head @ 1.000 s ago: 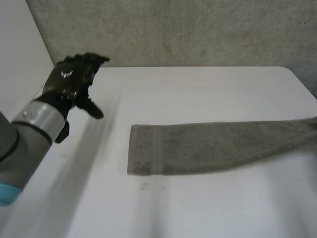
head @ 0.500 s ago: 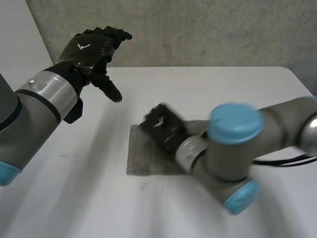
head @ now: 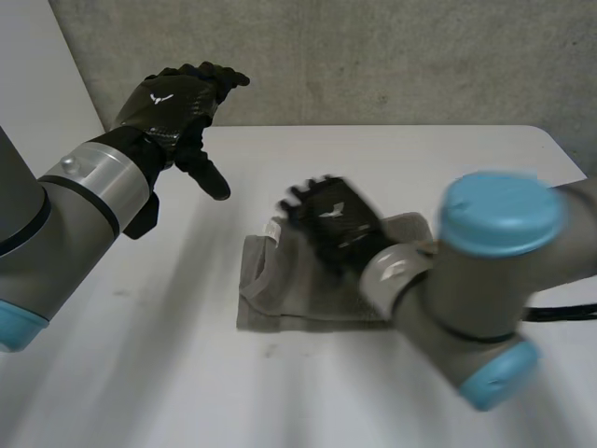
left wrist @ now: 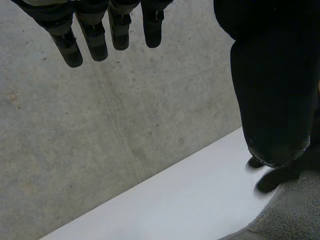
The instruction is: Fold the towel.
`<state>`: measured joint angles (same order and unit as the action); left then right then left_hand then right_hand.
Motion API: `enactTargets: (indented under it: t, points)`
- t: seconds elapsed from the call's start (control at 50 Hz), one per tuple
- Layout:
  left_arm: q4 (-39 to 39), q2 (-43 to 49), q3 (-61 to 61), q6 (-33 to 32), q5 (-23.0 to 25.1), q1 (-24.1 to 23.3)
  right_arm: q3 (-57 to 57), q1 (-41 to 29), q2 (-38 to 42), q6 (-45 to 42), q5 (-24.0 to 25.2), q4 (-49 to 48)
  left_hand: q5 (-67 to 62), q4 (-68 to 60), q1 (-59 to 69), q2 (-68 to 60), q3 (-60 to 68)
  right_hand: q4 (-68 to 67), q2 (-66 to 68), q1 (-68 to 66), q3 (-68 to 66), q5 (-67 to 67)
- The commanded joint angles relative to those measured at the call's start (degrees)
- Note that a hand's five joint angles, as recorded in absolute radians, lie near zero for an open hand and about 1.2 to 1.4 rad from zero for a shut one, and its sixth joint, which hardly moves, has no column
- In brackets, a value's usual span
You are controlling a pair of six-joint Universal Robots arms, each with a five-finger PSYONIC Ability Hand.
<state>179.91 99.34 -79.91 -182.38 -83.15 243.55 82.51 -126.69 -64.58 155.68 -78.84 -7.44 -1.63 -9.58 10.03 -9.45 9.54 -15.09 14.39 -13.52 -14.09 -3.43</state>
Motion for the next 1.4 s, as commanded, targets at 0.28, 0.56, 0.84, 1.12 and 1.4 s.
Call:
enactTargets:
  t: [0.28, 0.56, 0.84, 1.12, 1.4]
  points:
    - [0.0, 4.9, -0.2, -0.3, 0.0, -0.3, 25.3, 20.2, -4.2, 2.7, 2.7, -11.8, 1.3, -0.8, 0.4, -0.9, 0.8, -22.2, 22.9, -23.8, -23.2, -23.9]
    - [0.0, 6.7, 0.1, -0.3, 0.0, -0.2, 25.3, 22.2, -1.0, 2.4, 2.6, -13.2, 1.4, -0.6, 0.2, -0.8, 0.7, -36.2, 36.9, -37.8, -37.2, -37.9]
    - [0.0, 6.1, 0.0, -0.3, 0.0, -0.1, 24.6, 23.4, -2.1, 0.1, 1.9, -13.2, 1.6, -0.5, 0.0, -0.6, 0.5, -64.9, 65.6, -66.5, -65.9, -66.6]
    - [0.0, 4.4, 0.5, -0.3, 0.0, 0.1, 8.3, 7.5, -2.8, -20.0, 0.3, -9.6, 1.6, -0.4, 0.0, -0.5, 0.5, -64.9, 65.6, -66.5, -65.9, -66.6]
    - [-0.1, 4.2, 0.5, -0.2, -0.2, 0.3, -3.9, -12.4, 14.4, -24.5, 0.5, -1.1, 1.6, -0.4, 0.0, -0.5, 0.5, -64.9, 65.6, -66.5, -65.9, -66.6]
